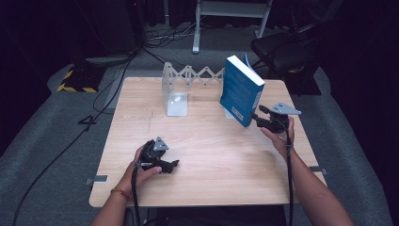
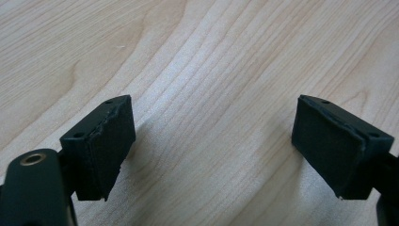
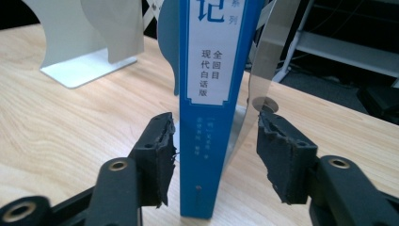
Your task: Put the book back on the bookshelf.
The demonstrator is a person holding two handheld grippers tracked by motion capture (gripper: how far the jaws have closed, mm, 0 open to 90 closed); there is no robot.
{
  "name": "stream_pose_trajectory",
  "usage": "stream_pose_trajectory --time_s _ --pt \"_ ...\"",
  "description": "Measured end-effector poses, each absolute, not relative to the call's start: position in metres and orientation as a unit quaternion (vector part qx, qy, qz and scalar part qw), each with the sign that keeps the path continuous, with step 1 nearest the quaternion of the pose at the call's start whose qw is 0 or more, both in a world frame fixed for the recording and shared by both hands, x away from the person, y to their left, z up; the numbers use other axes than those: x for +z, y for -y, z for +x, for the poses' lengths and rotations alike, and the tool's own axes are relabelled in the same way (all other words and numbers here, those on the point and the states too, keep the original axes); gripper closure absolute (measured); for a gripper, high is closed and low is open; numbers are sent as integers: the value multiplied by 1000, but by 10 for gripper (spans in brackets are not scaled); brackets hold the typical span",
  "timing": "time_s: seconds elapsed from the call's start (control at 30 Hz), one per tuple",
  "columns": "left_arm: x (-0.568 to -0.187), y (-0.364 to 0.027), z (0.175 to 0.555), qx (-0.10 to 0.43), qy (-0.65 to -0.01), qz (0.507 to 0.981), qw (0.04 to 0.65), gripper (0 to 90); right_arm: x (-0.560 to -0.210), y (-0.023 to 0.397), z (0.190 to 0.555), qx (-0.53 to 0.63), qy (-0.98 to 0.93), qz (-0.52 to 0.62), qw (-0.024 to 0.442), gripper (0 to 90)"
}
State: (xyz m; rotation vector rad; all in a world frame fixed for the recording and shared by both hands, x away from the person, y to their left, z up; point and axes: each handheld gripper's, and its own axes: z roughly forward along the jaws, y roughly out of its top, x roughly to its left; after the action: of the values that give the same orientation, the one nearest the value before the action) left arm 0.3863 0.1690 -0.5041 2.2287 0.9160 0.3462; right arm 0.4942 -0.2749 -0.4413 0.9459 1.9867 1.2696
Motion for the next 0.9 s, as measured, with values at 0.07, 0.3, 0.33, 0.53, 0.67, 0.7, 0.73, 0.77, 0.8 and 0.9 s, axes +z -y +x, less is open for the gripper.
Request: stream_pose_trajectory --time_s 0.07,0.3,0.33,0.53,0.67,0.7,0.73,0.77,0.8,0.9 --pt "-504 -169 386 133 -353 859 346 145 -439 277 493 475 -753 352 287 439" --pt "-504 -169 386 133 -353 859 346 145 -432 286 485 460 -775 340 269 368" --pt "-504 -169 386 134 -353 859 346 145 -431 287 484 457 -780 338 262 358" --pt "-504 -169 386 134 -354 859 346 145 -427 294 471 429 -804 329 246 317" --pt "-504 -169 386 133 -354 858 347 145 -426 299 462 419 -813 322 243 300" --pt "-504 -169 386 133 -354 858 347 145 -426 300 460 412 -817 321 245 298" --pt "-504 -169 386 133 -354 858 347 145 -426 300 458 407 -820 320 245 295" --pt "-504 -169 386 133 -354 858 347 145 -427 301 456 404 -822 319 243 295" --pt "-504 -169 386 133 -354 858 347 145 -427 302 454 402 -824 318 242 295" --pt "-504 -169 386 134 -355 858 347 145 -429 305 448 392 -830 313 245 291"
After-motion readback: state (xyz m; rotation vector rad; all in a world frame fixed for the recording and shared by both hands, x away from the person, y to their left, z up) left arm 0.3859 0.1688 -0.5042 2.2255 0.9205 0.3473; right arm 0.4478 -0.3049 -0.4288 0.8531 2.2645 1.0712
